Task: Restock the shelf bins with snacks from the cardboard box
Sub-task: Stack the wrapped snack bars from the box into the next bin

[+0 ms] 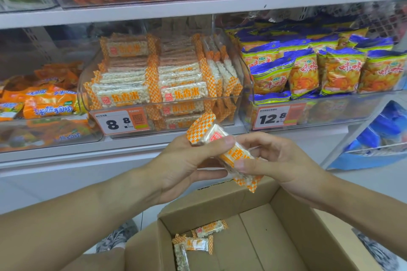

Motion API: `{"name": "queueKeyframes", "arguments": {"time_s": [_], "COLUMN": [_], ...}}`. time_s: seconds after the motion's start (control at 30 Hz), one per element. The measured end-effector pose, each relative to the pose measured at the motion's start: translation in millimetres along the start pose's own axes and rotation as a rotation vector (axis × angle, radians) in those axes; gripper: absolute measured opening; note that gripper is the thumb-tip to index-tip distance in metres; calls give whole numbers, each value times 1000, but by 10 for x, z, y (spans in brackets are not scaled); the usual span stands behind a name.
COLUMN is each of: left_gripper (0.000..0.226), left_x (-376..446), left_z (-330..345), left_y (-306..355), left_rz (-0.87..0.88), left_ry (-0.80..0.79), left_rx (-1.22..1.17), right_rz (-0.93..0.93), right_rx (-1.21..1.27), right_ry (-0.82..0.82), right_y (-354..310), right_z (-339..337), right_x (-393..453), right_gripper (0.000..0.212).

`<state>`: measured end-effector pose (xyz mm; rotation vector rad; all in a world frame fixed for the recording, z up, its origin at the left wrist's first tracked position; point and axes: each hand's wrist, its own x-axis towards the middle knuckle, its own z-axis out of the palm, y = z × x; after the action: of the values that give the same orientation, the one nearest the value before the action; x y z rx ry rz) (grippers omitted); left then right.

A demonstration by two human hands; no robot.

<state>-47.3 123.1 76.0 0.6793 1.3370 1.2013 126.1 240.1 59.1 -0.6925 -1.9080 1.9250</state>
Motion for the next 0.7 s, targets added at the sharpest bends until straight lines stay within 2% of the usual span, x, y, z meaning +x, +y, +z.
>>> {"name": "queueKeyframes", "arguments": {"time_s": [0.07, 0.13, 0.27, 0.37, 0.47, 0.53, 0.63, 0.7], "left_gripper": [49, 51, 51, 55, 65, 73, 74, 66], "left_x": [-2, -14, -63, -117, -228, -333, -454, -507], "left_z": [37, 56, 53, -60, -231, -380, -703, -982], "left_y": [6, 27, 110, 178, 275, 366, 513, 547], "left_rz": [11, 30, 114, 212, 336, 458, 626, 664], "left_ry": [61, 76, 24, 82, 177, 302, 657, 876], "left_rx": [-25, -70, -17, 128, 145, 211, 574, 730], "right_rz": [-14, -13, -15, -156, -315, -440, -560, -611], "right_rx": [-148, -181, 66, -50, -77, -166, -347, -436], "right_ry": [69, 83, -77, -4, 81, 87, 96, 118], "right_y": [17, 15, -37, -108, -244, -417, -655, -770], "right_z": [2, -1, -14, 40, 162, 276, 426, 563], "right_x": [2, 0, -22, -29, 72, 260, 692, 1049], "right_gripper": [55, 57, 55, 46, 45, 44, 45, 44]}}
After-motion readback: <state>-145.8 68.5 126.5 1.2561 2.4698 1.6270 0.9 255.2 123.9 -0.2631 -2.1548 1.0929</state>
